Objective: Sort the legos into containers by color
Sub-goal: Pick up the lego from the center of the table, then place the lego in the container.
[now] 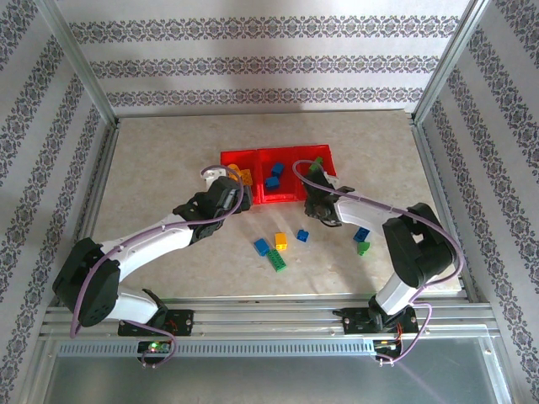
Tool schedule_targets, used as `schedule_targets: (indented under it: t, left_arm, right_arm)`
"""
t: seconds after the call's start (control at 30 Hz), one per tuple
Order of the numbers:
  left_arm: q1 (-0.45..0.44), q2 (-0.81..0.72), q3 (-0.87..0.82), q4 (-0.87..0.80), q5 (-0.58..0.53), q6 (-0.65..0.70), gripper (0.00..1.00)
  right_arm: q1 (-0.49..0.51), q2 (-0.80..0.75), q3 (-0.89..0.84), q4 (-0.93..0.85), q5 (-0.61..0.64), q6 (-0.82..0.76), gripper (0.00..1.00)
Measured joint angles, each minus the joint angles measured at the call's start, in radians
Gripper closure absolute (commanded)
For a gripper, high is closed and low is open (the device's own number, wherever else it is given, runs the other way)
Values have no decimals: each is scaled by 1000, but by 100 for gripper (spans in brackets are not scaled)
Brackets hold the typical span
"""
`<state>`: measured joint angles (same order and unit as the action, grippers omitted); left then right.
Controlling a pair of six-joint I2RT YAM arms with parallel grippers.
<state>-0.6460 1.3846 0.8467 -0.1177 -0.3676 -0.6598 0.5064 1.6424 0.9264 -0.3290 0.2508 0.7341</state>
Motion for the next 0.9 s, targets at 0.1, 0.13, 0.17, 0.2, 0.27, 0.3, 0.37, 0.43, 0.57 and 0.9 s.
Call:
schedule_targets:
  t: [0.1,0.13,0.17,0.2,0.27,0.3,0.37,0.43,0.57,0.9]
  left_arm:
    - [0,-2,-2,0,0,0,0]
    - [0,-3,-3,0,0,0,0]
    - [0,-6,-3,0,0,0,0]
    - [0,-9,-3,0,0,0,0]
    - [0,-18,-4,0,-1,0,0]
    - [0,-22,-5,0,-2,0,0]
    - [2,-31,-8,0,-4,0,0]
    - [6,-40,-15,0,-5,0,0]
    - [10,-52,-26,-1,-8,0,0]
    - [13,-100,-57,-1,-11,0,0]
  right_arm:
    - [2,-27,0,-11,6,-7,71]
    - [5,-37,0,-18,8,-8,71]
    - [8,-45,0,-24,12,-9,71]
    - [15,-55,0,-31,15,-12,71]
    - [35,-76,3,-46,19,-24,70]
    - [44,-83,10,-56,19,-28,70]
    - [68,-90,42,-71,19,-42,70]
    - [88,-89,85,-80,18,-58,70]
    - [114,-60,197,-89,17,-94,69]
    - [118,190,479,-136,-2,-212,69]
